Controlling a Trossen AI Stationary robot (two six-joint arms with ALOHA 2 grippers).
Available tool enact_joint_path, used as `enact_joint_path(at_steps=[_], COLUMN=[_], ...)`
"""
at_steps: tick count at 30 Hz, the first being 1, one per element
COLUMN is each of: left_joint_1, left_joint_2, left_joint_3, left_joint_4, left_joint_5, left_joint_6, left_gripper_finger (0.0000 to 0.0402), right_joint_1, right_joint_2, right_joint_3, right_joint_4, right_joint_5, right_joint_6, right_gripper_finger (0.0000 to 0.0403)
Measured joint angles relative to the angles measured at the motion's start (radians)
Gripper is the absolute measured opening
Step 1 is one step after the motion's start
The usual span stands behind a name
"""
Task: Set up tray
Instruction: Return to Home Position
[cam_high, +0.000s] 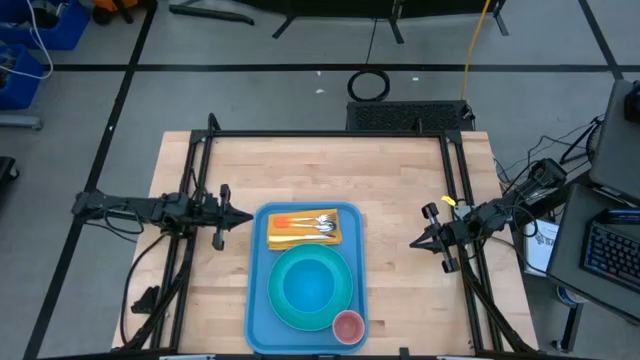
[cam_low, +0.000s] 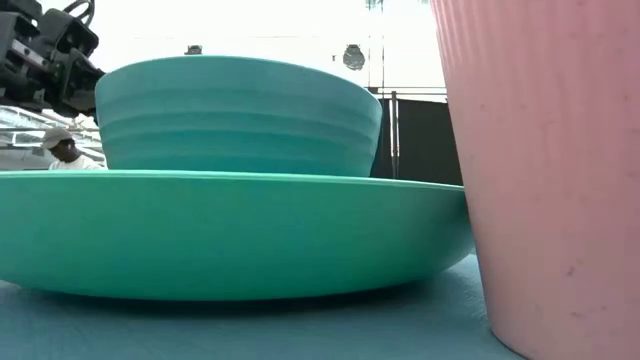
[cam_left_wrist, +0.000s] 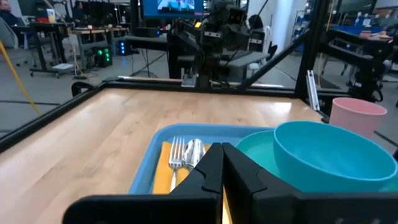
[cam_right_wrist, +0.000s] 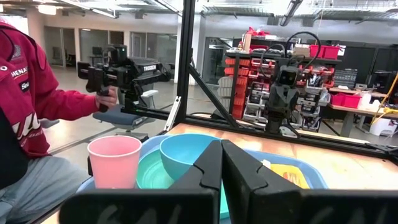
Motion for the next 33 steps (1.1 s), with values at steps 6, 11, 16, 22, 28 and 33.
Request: enact_joint_path(at_steps=[6, 11, 16, 22, 28, 33], left_joint_1=[0.0, 0.0, 0.0, 0.0, 0.0, 0.0], left_joint_2=[-0.025, -0.023, -0.022, -0.022, -0.022, -0.022], left_joint_3=[0.003, 0.003, 0.003, 0.003, 0.003, 0.003], left_joint_4=[-0.032, -0.039, -0.046, -0.048, -0.049, -0.049], left_joint_5=[0.019, 0.036, 0.056, 0.056, 0.056, 0.056], left_joint_6=[0.012, 0.037, 0.046, 0.02, 0.011, 0.011], left_gripper_finger=[0.0005, 0.0005, 0.0005, 0.0017, 0.0044, 0.0048], right_joint_1=[0.0, 0.0, 0.0, 0.0, 0.0, 0.0], right_joint_2=[0.0, 0.0, 0.0, 0.0, 0.0, 0.0], right_joint_3=[0.0, 0.0, 0.0, 0.0, 0.0, 0.0], right_joint_4=[0.0, -0.001, 0.0, 0.0, 0.0, 0.0], right_joint_5=[0.0, 0.0, 0.0, 0.0, 0.0, 0.0], right_joint_6=[0.0, 0.0, 0.0, 0.0, 0.0, 0.0], right_gripper_finger=[0.0, 0.0, 0.0, 0.0, 0.0, 0.0])
